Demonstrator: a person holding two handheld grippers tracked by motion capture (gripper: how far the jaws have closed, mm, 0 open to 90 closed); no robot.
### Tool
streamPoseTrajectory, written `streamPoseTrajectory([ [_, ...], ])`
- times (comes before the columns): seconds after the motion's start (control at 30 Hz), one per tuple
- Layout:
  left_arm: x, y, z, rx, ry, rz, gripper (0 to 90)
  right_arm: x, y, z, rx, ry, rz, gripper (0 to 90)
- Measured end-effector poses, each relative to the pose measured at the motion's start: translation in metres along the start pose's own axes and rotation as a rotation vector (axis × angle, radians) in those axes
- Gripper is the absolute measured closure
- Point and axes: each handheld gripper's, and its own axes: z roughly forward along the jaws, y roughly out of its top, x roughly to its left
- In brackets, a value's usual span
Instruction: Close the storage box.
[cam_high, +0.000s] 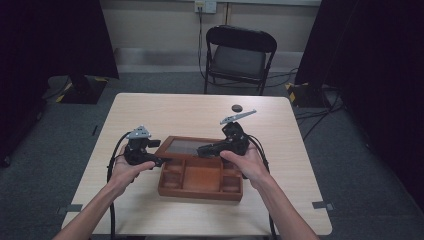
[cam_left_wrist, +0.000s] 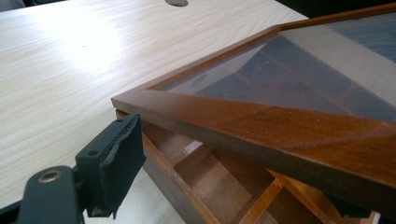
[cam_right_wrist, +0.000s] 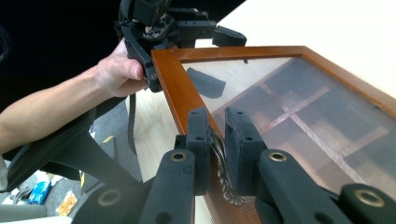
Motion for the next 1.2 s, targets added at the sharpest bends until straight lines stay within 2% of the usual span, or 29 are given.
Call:
streamPoseTrajectory([
  [0.1, 0.000, -0.001, 0.000, 0.007, -0.004, -0.002, 15.8, 0.004, 0.000, 0.001, 0.014, -0.022, -0.017, 80.8],
  [0.3, 0.000, -0.002, 0.000, 0.011, -0.017, -0.004, 15.4, 0.002, -0.002, 0.001, 0.014, -0.014, -0.034, 81.1],
  [0.37, 0.002, -0.004, 0.001, 0.019, -0.037, 0.003, 14.8, 0.003, -0.002, 0.001, 0.022, -0.016, -0.042, 81.1],
  [0.47, 0.004, -0.006, 0.002, 0.035, -0.040, 0.013, 12.9, 0.004, -0.002, 0.002, 0.032, -0.021, -0.041, 81.1],
  [0.53, 0.005, -0.008, 0.002, 0.044, -0.016, 0.009, 18.6, 0.005, -0.002, 0.001, 0.027, -0.027, -0.042, 81.0],
  [0.63, 0.010, -0.010, 0.003, 0.052, -0.010, -0.010, 16.8, 0.004, -0.002, -0.001, 0.020, -0.029, -0.041, 80.9],
  [0.77, 0.022, -0.014, -0.001, 0.058, 0.025, -0.044, 16.8, 0.002, -0.004, -0.005, 0.018, -0.028, -0.044, 80.5],
  [0.83, 0.023, -0.015, -0.002, 0.050, 0.029, -0.053, 16.9, 0.003, -0.004, -0.005, 0.020, -0.030, -0.041, 80.6],
  [1.0, 0.033, -0.014, -0.010, 0.036, 0.071, -0.075, 17.3, 0.006, -0.009, -0.003, 0.020, -0.047, -0.051, 80.4],
  [1.17, 0.038, -0.014, -0.016, 0.017, 0.088, -0.096, 17.6, 0.005, -0.015, 0.000, 0.033, -0.034, -0.053, 80.5],
  [1.2, 0.039, -0.014, -0.018, 0.002, 0.087, -0.111, 17.6, 0.006, -0.016, 0.000, 0.036, -0.037, -0.054, 80.5],
])
